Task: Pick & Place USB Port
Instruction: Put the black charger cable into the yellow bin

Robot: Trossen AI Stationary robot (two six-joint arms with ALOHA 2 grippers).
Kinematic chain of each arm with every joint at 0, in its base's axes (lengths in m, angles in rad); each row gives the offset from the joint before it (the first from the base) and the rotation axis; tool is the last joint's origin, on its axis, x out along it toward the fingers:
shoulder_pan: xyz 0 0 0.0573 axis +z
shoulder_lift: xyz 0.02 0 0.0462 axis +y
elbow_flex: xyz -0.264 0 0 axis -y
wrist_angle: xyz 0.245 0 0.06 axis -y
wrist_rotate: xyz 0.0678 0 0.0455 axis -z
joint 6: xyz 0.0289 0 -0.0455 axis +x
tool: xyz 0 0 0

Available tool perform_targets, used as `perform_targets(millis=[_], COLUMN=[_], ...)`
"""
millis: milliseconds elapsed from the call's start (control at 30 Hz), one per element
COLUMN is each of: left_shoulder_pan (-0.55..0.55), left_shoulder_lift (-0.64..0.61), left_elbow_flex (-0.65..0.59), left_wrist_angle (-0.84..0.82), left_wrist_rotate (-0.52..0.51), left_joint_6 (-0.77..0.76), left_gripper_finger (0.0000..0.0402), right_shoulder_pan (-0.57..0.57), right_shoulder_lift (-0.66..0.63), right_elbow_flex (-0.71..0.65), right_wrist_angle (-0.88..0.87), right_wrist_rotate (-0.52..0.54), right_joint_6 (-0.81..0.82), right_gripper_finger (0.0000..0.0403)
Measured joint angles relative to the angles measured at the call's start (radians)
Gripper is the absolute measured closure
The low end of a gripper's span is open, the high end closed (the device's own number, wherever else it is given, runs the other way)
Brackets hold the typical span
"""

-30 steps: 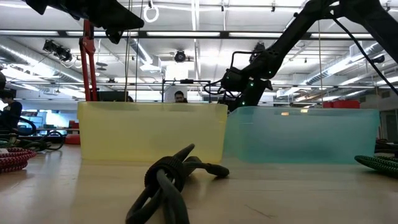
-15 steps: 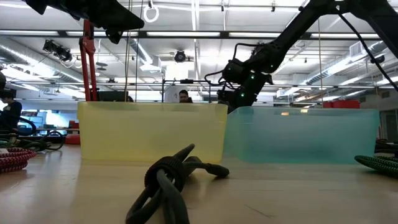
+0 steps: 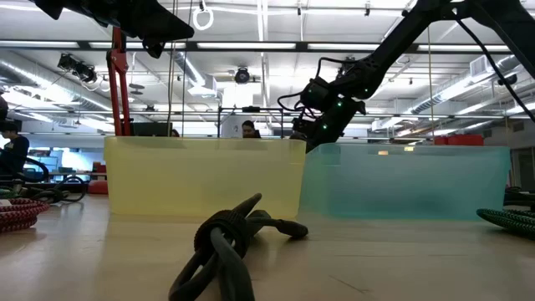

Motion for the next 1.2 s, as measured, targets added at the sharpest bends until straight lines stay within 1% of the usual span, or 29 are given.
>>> perform_targets(millis=[133,200,300,400,567,700,767,833,867,967,1000,1200], left_shoulder_pan=[0.0,0.0,0.0,0.001,0.001,0.001,0.001,0.001,0.001,0.001,0.001,0.001], left_shoulder_lift=[0.0,0.0,0.0,0.0,0.0,0.0,0.0,0.0,0.0,0.0,0.0,0.0], left_elbow_flex=[0.0,0.0,0.0,0.0,0.0,0.0,0.0,0.0,0.0,0.0,0.0,0.0], left_wrist_angle=[0.0,0.0,0.001,0.001,0.0,0.0,0.001,0.001,0.001,0.001,0.0,0.0], left_wrist_rotate=[0.0,0.0,0.0,0.0,0.0,-0.001,-0.01,-0.012,-0.012,-0.012,-0.012,-0.016], left_joint_6=[0.0,0.0,0.0,0.001,0.009,0.026,0.026,0.026,0.026,0.026,0.027,0.026], left_gripper_finger=[0.0383,0.0383,0.0383,0.0383,0.0383,0.0383,0.0383,0.0383,0.0383,0.0383,0.0383,0.0383], right_shoulder_pan=[-0.002,-0.003,0.0,-0.002,-0.001,0.014,0.02,0.026,0.028,0.031,0.031,0.029], right_shoulder_lift=[0.021,0.043,0.06,0.057,0.064,0.067,0.073,0.073,0.073,0.073,0.073,0.072], right_elbow_flex=[0.0,0.0,0.0,0.003,0.003,0.003,0.003,0.002,0.002,0.002,0.005,0.018], right_wrist_angle=[-0.008,-0.008,0.006,0.049,0.025,0.02,0.018,0.014,0.02,0.017,0.012,-0.024], right_wrist_rotate=[0.001,-0.023,0.017,0.005,0.031,0.079,0.102,0.102,0.099,0.087,0.084,0.072], right_joint_6=[0.005,0.008,-0.003,0.008,-0.033,-0.063,-0.079,-0.088,-0.092,-0.115,-0.121,-0.104], right_gripper_finger=[0.0197,0.0199,0.0201,0.0201,0.0202,0.0206,0.0223,0.0256,0.028,0.0371,0.0385,0.0397])
